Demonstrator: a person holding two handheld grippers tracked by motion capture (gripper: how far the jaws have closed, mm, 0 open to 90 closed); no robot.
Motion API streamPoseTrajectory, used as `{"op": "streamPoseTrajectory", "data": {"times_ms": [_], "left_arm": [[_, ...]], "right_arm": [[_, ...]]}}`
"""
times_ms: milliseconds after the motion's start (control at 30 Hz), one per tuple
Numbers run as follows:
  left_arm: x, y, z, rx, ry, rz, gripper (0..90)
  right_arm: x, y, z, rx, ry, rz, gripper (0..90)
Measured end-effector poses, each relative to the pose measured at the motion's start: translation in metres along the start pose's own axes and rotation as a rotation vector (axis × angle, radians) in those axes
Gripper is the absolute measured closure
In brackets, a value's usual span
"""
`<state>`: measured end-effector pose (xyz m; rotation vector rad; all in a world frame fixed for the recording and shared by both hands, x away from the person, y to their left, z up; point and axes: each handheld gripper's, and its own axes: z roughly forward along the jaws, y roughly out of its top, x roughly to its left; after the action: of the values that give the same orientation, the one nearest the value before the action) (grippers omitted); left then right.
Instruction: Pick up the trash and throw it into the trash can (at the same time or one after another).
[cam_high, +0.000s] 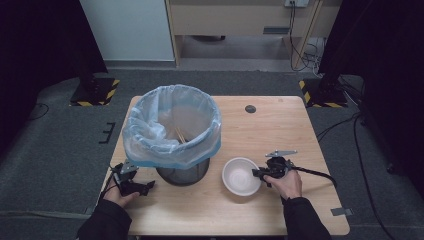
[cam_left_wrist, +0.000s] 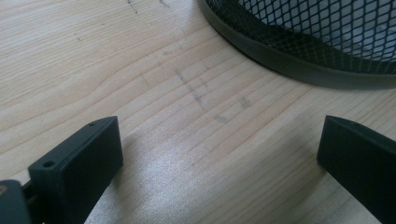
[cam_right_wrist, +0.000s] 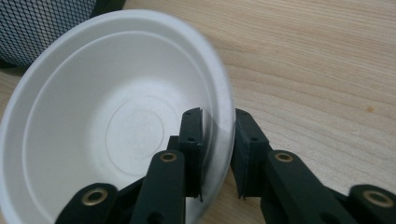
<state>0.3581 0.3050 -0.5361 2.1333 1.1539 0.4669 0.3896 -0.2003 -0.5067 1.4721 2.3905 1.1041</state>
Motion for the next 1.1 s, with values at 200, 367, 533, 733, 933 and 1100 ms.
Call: {"op": "streamPoseTrajectory", "data": {"times_ms": [200, 367, 533, 733, 933, 1100], "left_arm": [[0.0, 0.0, 0.0, 0.0, 0.0, 0.0, 0.0], [0.0, 0.0, 0.0, 0.0, 0.0, 0.0, 0.0], [0.0, 0.0, 0.0, 0.0, 0.0, 0.0, 0.0], [0.0, 0.0, 0.0, 0.0, 0.0, 0.0, 0.0], [0.0, 0.0, 0.0, 0.0, 0.0, 0.0, 0.0], [0.0, 0.0, 0.0, 0.0, 0.0, 0.0, 0.0]], "right_arm": [[0.0, 0.003, -0.005, -0.015, 0.023, 0.023, 80.9], [-0.003, 0.008, -0.014, -0.071, 0.03, 0.042, 83.0], [-0.01, 0.013, -0.028, -0.16, 0.006, 0.06, 84.2], [-0.017, 0.015, -0.04, -0.215, -0.009, 0.086, 84.2], [-0.021, 0.017, -0.049, -0.274, -0.017, 0.103, 84.2], [-0.02, 0.02, -0.057, -0.341, -0.023, 0.11, 84.2]]}}
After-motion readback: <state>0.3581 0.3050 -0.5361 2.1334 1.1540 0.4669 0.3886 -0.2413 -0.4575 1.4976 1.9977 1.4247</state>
